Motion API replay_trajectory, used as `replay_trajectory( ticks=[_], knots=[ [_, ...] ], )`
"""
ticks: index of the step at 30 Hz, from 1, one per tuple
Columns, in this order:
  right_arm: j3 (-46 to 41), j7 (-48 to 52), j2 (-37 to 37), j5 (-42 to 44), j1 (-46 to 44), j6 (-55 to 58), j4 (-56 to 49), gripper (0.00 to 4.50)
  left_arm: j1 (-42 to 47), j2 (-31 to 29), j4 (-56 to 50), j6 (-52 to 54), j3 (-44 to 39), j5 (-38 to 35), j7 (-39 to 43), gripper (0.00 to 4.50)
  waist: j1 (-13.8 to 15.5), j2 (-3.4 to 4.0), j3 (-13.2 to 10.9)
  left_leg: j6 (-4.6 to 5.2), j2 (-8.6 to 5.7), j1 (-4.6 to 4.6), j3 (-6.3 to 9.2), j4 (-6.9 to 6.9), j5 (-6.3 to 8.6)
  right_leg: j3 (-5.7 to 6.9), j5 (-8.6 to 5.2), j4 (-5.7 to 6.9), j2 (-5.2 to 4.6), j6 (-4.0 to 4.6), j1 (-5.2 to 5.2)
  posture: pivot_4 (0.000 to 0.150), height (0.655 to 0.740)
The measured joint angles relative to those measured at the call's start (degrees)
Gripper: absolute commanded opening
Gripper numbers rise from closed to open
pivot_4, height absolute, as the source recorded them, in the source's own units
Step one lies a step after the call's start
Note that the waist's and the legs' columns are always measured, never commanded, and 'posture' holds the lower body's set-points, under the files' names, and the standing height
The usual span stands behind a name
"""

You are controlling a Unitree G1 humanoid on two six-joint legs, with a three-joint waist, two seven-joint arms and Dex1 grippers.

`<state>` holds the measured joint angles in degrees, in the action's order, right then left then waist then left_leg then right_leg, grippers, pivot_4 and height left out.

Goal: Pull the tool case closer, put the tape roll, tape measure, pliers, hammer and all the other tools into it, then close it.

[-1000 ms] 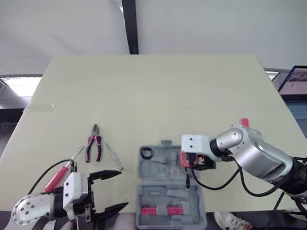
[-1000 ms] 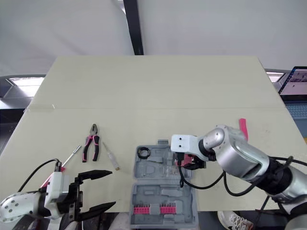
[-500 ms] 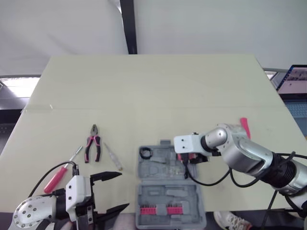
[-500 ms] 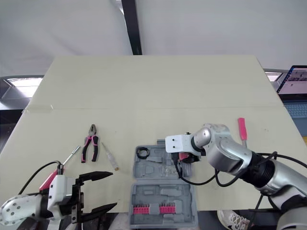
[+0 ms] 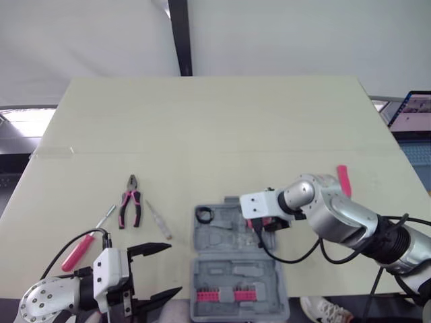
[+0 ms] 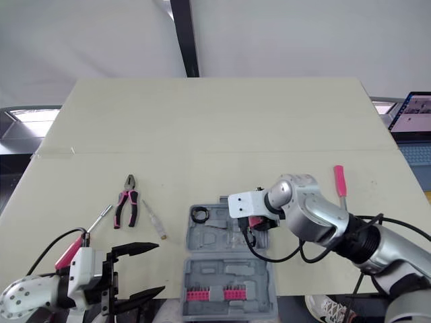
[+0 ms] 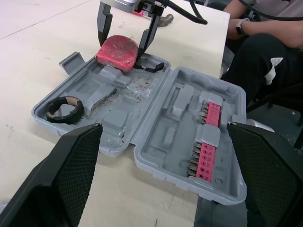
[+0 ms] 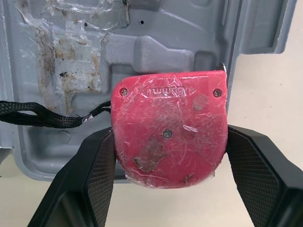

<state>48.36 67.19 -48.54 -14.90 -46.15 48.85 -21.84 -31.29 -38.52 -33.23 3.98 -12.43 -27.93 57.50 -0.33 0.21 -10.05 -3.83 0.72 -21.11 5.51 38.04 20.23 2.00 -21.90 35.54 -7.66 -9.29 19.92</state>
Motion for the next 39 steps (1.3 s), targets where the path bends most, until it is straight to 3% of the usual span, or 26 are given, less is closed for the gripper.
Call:
replay_trajectory(
  ticks=[9,11,13,23,29,32,35,39],
  knots=[
    [-0.01,0.29,0.68,-1.16,0.36,-0.23,1.69,3.01,-0.41,0.0,0.0,-0.02,0.1,0.03,-0.31,4.5,0.01,0.0,0.0,0.0,0.0,0.0,0.0,0.0,0.0,0.0,0.0,0.0,0.0,0.0,0.0,0.15,0.74],
    [-0.09,0.49,0.67,-1.3,0.36,-0.49,1.69,4.05,-0.43,0.0,0.0,-0.21,0.16,0.05,-0.32,4.5,-0.01,0.0,0.0,0.0,0.0,0.0,0.0,0.0,0.0,0.0,0.0,0.0,0.0,0.0,0.0,0.15,0.74],
    [-0.25,0.53,0.67,-1.69,0.37,-0.82,1.69,4.46,-0.43,0.0,0.0,-0.39,0.41,0.08,-0.32,4.5,0.0,0.0,0.0,0.0,0.0,0.0,0.0,0.0,0.0,0.0,0.0,0.0,0.0,0.0,0.0,0.15,0.74],
    [-3.82,2.3,-0.01,-1.07,0.39,-0.29,0.32,4.46,-0.42,0.0,0.01,-1.02,1.19,0.16,-0.32,4.5,0.03,0.01,-0.01,0.0,0.0,-0.02,0.0,0.0,0.0,0.0,0.0,-0.01,0.0,0.0,0.01,0.15,0.74],
    [-19.18,4.26,-1.56,9.31,5.99,0.71,-1.29,4.46,-0.38,-0.01,0.1,-1.38,1.3,0.2,-0.3,4.5,0.19,0.01,-0.01,0.0,0.0,0.01,0.0,0.0,0.0,0.02,0.0,-0.03,0.0,0.0,-0.07,0.15,0.74],
    [-24.13,3.97,0.29,14.64,11.1,-0.24,-0.69,3.57,-0.22,-0.02,0.2,-1.55,1.49,0.27,-0.28,4.5,0.17,0.01,-0.01,0.0,0.0,0.02,0.0,0.01,0.0,0.02,0.0,-0.01,0.0,0.0,-0.08,0.15,0.74],
    [-26.79,2.63,1.6,17.27,13.86,-1.43,0.81,2.12,0.35,-0.02,0.28,-1.57,1.77,0.37,-0.27,4.5,0.04,0.01,-0.01,0.0,0.01,0.03,-0.01,0.02,0.0,0.01,0.0,0.01,0.01,0.0,-0.06,0.15,0.74],
    [-31.1,0.86,4.31,20.77,16.85,-5.94,4.6,2.12,0.54,-0.02,0.34,-1.63,1.77,0.49,-0.27,4.5,0.09,0.01,-0.01,0.0,0.0,0.04,-0.01,0.02,0.0,0.01,0.0,0.0,0.0,0.0,-0.08,0.15,0.74]
  ],
)
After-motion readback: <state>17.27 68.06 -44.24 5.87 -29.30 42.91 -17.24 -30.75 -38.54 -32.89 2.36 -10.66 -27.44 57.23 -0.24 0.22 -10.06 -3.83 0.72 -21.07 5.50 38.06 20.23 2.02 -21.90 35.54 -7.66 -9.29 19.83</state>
